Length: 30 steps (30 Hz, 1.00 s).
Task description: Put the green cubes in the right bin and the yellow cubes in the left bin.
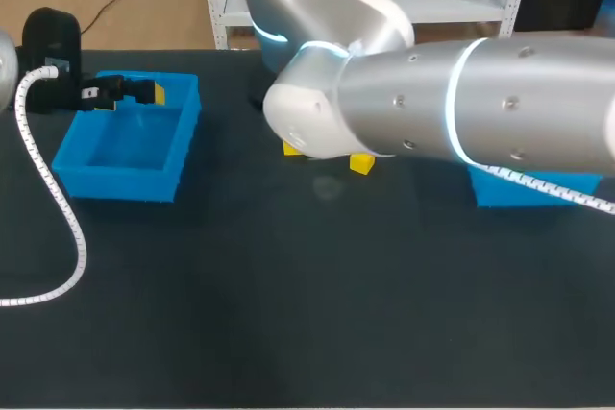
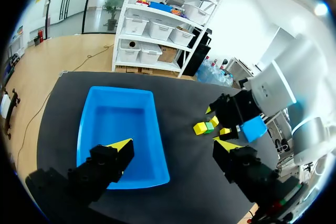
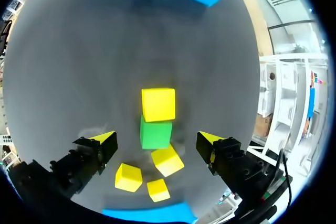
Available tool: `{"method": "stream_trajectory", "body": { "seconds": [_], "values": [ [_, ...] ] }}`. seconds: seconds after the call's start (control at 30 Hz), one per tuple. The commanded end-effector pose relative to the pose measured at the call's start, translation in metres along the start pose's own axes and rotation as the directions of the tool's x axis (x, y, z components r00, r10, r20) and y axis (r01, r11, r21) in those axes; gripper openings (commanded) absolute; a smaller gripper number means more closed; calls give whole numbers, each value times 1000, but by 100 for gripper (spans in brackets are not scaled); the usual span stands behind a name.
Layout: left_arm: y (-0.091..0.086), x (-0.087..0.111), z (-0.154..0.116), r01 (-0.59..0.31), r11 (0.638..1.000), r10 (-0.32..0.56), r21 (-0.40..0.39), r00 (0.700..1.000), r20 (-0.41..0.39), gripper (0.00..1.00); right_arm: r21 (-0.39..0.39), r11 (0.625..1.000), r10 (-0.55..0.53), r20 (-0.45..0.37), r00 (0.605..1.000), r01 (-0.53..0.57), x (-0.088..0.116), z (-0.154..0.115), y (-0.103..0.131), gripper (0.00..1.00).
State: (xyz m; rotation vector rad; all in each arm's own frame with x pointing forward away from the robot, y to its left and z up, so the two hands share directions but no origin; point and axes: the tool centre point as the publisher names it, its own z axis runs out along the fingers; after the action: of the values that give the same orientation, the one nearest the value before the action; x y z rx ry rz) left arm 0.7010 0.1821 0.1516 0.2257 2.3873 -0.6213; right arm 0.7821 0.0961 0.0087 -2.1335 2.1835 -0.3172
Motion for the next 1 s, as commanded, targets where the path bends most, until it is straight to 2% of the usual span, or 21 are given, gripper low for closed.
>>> {"method": "stream_trajectory", "body": {
  "seconds": [0.03,0.17,0.2,0.27,0.3,0.33,0.67,1.0],
  "values": [
    [2,2,0,-2,1000,2,11,1000,7,100,-19,1000,-2,-4,1000,2,-6,4,-5,100],
    [2,2,0,-2,1000,2,11,1000,7,100,-20,1000,1,-1,1000,-1,-8,7,-2,100],
    [2,2,0,-2,1000,2,11,1000,7,100,-20,1000,2,0,1000,-2,-8,8,-1,58],
    [2,2,0,-2,1000,2,11,1000,7,100,-19,1000,5,1,1000,-5,-9,9,1,28],
    [2,2,0,-2,1000,2,11,1000,7,100,-19,1000,8,2,1000,-8,-10,10,2,3],
    [2,2,0,-2,1000,2,11,1000,7,100,-18,1000,10,2,1000,-10,-10,10,3,0],
    [2,2,0,-2,1000,2,11,1000,7,100,-19,999,34,21,999,-33,-10,12,8,0],
    [2,2,0,-2,1000,2,11,1000,7,100,18,999,49,26,998,-49,-9,-2,-1,0]
  ]
}}
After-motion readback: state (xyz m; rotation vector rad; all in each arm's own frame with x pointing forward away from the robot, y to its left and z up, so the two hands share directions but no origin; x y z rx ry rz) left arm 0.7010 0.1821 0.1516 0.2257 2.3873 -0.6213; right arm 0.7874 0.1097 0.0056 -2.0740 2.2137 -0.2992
